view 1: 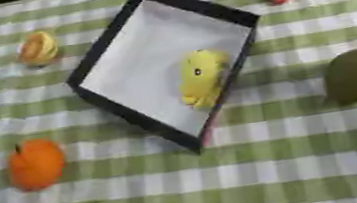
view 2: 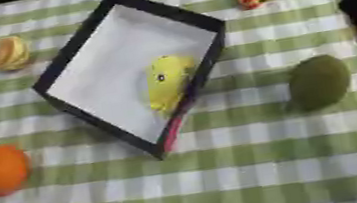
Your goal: Pick up objects on the table and place them in the box.
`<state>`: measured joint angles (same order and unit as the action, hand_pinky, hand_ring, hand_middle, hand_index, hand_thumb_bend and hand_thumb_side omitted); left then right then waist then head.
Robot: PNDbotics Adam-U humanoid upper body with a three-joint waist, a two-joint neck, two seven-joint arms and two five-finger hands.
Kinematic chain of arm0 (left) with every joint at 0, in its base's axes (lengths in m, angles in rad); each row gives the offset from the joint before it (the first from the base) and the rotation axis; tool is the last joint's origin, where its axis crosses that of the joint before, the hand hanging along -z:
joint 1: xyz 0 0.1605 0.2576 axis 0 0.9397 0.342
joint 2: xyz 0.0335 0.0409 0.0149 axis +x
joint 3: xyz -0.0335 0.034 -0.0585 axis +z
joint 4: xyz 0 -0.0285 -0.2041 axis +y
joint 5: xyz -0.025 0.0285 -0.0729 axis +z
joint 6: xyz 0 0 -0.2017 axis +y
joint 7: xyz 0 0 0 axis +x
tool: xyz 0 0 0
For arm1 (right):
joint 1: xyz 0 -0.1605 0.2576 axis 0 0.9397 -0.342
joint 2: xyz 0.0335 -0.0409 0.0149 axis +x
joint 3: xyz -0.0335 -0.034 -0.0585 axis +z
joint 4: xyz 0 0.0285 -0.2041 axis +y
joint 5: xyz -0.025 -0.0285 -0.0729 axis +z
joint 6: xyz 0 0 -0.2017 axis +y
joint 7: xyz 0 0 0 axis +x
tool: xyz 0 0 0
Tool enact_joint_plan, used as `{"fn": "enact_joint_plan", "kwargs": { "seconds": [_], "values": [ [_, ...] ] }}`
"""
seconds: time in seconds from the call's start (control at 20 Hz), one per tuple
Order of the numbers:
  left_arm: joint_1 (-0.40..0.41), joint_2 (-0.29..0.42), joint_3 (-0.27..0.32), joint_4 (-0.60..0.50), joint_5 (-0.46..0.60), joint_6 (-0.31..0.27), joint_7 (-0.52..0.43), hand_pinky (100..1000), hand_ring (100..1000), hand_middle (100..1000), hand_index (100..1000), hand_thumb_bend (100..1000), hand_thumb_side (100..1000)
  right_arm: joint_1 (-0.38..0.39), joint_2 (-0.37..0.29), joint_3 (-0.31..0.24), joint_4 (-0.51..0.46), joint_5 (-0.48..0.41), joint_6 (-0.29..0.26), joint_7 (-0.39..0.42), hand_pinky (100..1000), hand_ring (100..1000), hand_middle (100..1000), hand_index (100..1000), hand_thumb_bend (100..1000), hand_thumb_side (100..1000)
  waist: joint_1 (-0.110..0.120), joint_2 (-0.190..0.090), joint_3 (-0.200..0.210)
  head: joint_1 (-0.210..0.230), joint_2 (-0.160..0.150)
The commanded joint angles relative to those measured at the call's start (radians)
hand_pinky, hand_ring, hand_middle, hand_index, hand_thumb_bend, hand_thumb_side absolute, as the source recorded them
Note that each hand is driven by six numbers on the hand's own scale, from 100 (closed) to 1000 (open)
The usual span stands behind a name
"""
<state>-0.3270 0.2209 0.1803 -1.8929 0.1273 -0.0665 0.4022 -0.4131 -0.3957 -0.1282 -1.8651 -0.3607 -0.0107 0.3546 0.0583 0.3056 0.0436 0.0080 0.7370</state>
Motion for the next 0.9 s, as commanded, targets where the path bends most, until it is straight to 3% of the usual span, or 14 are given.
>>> {"fn": "enact_joint_plan", "kwargs": {
  "seconds": [0.05, 0.7, 0.9],
  "values": [
    [-0.009, 0.028, 0.0, -0.016, -0.005, -0.002, 0.002, 791, 778, 769, 824, 100, 697, -0.009, -0.013, -0.006, -0.01, 0.003, 0.0, -0.002, 1000, 677, 670, 802, 100, 567, -0.014, -0.009, 0.001, -0.002, -0.012],
    [-0.006, 0.028, 0.001, -0.015, -0.006, -0.001, 0.004, 792, 779, 770, 824, 100, 697, -0.027, -0.016, -0.002, -0.018, -0.004, -0.001, -0.003, 1000, 688, 682, 811, 100, 559, -0.014, -0.011, 0.001, 0.007, -0.017],
    [0.003, 0.035, 0.004, -0.014, -0.008, -0.001, 0.006, 792, 779, 770, 824, 100, 698, -0.046, -0.082, 0.002, -0.031, -0.017, -0.021, -0.008, 1000, 705, 700, 822, 100, 539, -0.02, -0.018, -0.009, 0.013, -0.011]
  ]
}}
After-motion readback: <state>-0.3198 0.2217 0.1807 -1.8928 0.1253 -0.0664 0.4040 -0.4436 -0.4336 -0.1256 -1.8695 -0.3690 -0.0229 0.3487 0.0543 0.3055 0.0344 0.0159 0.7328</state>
